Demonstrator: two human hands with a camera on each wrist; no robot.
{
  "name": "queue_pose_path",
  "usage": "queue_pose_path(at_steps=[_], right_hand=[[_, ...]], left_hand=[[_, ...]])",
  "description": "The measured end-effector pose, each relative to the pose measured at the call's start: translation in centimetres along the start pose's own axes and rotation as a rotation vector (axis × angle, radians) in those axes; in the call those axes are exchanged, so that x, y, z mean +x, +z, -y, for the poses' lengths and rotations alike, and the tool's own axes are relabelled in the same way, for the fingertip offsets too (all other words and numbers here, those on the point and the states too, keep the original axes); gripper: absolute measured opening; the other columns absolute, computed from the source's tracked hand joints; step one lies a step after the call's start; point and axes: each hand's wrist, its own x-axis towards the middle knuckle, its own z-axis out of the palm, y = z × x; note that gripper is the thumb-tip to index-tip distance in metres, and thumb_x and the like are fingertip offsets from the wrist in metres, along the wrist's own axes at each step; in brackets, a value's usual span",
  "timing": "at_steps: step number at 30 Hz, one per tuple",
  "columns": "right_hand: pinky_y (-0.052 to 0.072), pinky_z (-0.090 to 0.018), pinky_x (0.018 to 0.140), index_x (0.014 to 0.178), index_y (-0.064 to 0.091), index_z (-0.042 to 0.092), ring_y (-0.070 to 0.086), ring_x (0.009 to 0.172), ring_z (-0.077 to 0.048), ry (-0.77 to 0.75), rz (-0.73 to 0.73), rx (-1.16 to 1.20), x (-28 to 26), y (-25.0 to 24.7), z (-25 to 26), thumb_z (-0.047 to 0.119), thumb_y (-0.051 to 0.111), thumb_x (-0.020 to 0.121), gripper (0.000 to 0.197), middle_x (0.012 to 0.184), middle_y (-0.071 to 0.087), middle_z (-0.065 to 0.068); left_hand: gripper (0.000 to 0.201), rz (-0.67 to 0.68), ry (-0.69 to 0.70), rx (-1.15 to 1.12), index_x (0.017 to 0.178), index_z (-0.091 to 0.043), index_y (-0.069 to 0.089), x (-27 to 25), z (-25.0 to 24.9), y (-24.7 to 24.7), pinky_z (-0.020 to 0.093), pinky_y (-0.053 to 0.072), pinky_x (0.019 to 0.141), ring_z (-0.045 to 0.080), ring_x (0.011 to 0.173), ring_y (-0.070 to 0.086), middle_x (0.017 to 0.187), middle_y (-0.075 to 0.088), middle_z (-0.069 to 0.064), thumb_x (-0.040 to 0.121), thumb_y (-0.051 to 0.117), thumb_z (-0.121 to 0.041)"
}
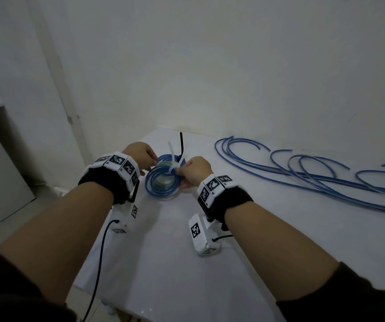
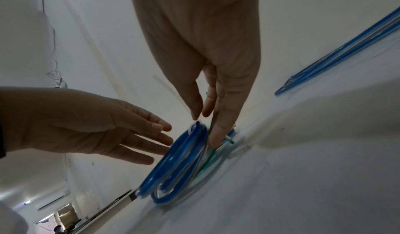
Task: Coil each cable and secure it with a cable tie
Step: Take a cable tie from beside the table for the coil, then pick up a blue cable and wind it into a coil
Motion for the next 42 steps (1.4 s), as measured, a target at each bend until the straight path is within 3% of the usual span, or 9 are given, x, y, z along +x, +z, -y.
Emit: queue_pose_path(at_steps=[4,8,12,16,20,26,32,36,42], right_hand=[[0.058,-0.041,0.073,0.082,0.063,0.0,0.064,0.071,-0.029,-0.023,-0.018,0.063,-1.0,-2.7,0.2,0.014,0.063,0.087,0.014,0.084,0.065,-0.016],[0.055,-0.038,0.072,0.074,0.056,0.01,0.062,0.075,-0.024,-0.082,-0.09,-0.015,-2.0,-7.3,-0.3,0.019,0.06,0.089,0.018,0.084,0.063,-0.011],[0.051,-0.038,0.061,0.06,0.051,0.008,0.059,0.068,-0.028,-0.087,-0.171,-0.098,-2.9,-12.5,-2.0,0.016,0.059,0.087,0.03,0.069,0.058,-0.013],[0.054,-0.04,0.071,0.078,0.063,0.002,0.065,0.08,-0.035,-0.047,-0.245,-0.276,-4.4,-18.2,-4.8,0.02,0.063,0.087,0.021,0.085,0.067,-0.024],[0.041,-0.031,0.067,0.073,0.056,0.008,0.055,0.075,-0.026,0.048,-0.244,-0.489,-6.2,-23.9,-8.5,0.022,0.064,0.086,0.021,0.079,0.057,-0.014],[0.045,-0.032,0.09,0.112,0.065,0.006,0.055,0.113,-0.026,0.195,-0.068,-0.767,-8.4,-29.2,-13.7,0.034,0.068,0.083,0.04,0.121,0.06,-0.01],[0.048,-0.027,0.076,0.099,0.069,0.01,0.058,0.086,-0.018,0.137,-0.036,-0.847,-7.8,-31.2,-16.4,0.021,0.075,0.077,0.025,0.106,0.067,-0.008],[0.043,-0.025,0.073,0.099,0.067,0.008,0.059,0.094,-0.023,0.064,-0.038,-0.839,-7.3,-32.0,-17.0,0.015,0.07,0.082,0.019,0.102,0.064,-0.007],[0.041,-0.021,0.067,0.096,0.067,0.008,0.055,0.081,-0.016,-0.107,-0.259,-0.549,-7.8,-34.3,-16.8,0.014,0.063,0.088,0.011,0.093,0.064,-0.007]], left_hand=[[0.018,-0.317,0.151,0.009,0.104,-0.011,0.062,-0.1,-1.3,-0.9,0.029,0.046,0.082,0.023,0.1,0.059,0.105,0.064,0.006,0.087,0.059,-0.015],[0.021,-0.528,0.342,-0.149,0.104,-0.012,0.06,-1.1,-5.0,-1.2,0.029,0.046,0.083,0.019,0.091,0.059,0.094,0.063,-0.001,0.085,0.061,-0.022],[0.02,-0.447,0.478,-0.165,0.102,-0.015,0.061,-1.7,-10.0,0.6,0.025,0.044,0.077,0.013,0.083,0.057,0.091,0.062,-0.005,0.085,0.061,-0.027],[0.015,-0.357,0.573,-0.179,0.096,-0.016,0.062,-2.0,-14.9,4.6,0.022,0.041,0.076,0.013,0.081,0.056,0.088,0.062,-0.003,0.085,0.062,-0.026],[0.006,-0.249,0.633,-0.186,0.088,-0.019,0.061,-1.8,-18.9,9.1,0.024,0.044,0.077,0.014,0.08,0.057,0.086,0.063,-0.003,0.085,0.062,-0.024],[0.006,-0.113,0.678,-0.105,0.083,-0.016,0.062,-1.1,-23.3,15.3,0.023,0.041,0.074,0.014,0.08,0.057,0.086,0.063,-0.003,0.087,0.059,-0.019],[0.006,-0.055,0.682,-0.056,0.084,-0.016,0.06,-0.3,-26.1,19.3,0.022,0.039,0.074,0.014,0.082,0.054,0.088,0.062,-0.001,0.088,0.059,-0.02],[0.007,-0.017,0.659,-0.043,0.087,-0.015,0.061,0.1,-26.8,20.8,0.024,0.04,0.074,0.015,0.084,0.055,0.091,0.063,0.001,0.088,0.058,-0.022],[0.024,0.148,0.669,0.021,0.111,-0.014,0.062,0.1,-26.8,21.8,0.024,0.039,0.084,0.018,0.103,0.056,0.113,0.063,0.004,0.091,0.058,-0.027]])
